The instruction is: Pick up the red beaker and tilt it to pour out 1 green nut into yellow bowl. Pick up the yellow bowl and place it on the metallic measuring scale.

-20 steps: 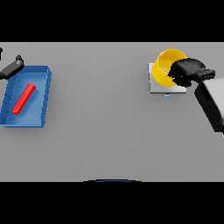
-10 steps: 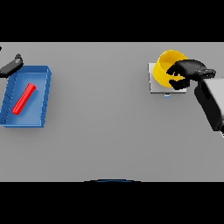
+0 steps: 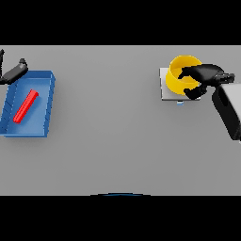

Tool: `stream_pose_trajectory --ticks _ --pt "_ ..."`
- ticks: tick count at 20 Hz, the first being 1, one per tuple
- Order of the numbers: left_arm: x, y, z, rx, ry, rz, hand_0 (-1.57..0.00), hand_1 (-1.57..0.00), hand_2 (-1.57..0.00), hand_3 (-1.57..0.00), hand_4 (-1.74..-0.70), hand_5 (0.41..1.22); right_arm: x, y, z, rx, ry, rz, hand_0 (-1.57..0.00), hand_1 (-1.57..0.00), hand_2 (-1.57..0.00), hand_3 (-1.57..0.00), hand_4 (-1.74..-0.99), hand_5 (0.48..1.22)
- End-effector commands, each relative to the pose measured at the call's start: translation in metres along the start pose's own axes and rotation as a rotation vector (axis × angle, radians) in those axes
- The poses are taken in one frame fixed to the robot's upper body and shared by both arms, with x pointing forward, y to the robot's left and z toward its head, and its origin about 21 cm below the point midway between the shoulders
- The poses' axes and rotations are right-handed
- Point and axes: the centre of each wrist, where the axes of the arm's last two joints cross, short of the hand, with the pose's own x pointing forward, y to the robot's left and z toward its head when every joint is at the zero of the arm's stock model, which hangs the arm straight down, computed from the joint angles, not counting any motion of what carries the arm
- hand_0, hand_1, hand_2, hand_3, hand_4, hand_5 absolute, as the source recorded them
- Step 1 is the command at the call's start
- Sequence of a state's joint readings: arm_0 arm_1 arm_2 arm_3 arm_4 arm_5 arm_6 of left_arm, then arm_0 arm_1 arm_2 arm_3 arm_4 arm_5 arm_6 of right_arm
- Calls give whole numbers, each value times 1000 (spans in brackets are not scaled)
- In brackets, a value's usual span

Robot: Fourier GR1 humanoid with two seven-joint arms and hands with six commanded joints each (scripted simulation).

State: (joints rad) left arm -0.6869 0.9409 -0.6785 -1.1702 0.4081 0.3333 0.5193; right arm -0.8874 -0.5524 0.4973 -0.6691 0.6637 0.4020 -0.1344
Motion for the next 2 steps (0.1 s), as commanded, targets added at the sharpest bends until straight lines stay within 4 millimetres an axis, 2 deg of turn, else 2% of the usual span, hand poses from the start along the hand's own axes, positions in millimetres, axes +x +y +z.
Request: stream_pose_trajectory --ticks 1,2 --pt "1 1 0 4 -7 -3 1 1 1 1 -851 770 0 0 1 2 -1 1 -62 -46 -74 -277 -1418 801" --pt "0 2 0 8 -1 -5 1 1 1 1 -851 768 -1 1 1 5 -2 3 -49 -37 -59 -263 -1414 796"
